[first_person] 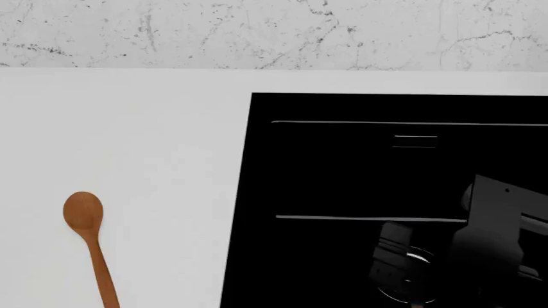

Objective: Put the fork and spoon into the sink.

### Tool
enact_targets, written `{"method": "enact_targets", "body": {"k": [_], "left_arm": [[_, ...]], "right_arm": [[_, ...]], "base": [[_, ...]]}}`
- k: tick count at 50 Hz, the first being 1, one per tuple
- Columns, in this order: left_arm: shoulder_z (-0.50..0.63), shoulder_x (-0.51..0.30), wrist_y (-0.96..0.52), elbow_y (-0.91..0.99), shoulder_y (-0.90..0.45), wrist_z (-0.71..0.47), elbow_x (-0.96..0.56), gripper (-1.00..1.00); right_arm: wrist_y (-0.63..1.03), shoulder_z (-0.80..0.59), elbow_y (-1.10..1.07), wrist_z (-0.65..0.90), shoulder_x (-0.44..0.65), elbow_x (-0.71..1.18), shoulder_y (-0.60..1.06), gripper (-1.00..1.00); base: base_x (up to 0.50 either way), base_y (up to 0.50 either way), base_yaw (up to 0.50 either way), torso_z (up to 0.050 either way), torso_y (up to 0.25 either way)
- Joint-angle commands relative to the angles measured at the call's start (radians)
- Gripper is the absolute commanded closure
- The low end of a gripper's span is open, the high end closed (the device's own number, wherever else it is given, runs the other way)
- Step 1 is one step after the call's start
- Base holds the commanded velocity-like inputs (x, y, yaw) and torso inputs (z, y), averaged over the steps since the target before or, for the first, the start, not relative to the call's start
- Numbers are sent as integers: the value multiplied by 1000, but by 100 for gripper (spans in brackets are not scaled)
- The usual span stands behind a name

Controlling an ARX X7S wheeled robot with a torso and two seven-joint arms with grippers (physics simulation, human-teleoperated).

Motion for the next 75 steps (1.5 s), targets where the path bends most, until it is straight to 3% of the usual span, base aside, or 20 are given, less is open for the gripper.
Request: {"method": "enact_targets", "body": {"k": [1,10,25,55,75], "left_arm": [[-10,-4,0,7,8,-4,-6,-100],[-9,-5,3,3,9,0,-3,-100],[-24,-11,7,12,27,-2,-11,-100],[-69,-17,28,20,84,4,-20,-100],[-114,-28,35,39,134,-8,-28,-100]], "right_arm": [[-6,20,-43,19,21,14,2,-100],[1,30,-101,50,31,28,25,-100],[95,16,-252,165,-16,107,205,-100],[228,-103,-316,281,-327,253,580,-100],[248,-220,-121,36,-555,99,580,-100]], "base": [[0,0,0,0,0],[0,0,0,0,0],[0,0,0,0,0],[0,0,0,0,0],[0,0,0,0,0]]}}
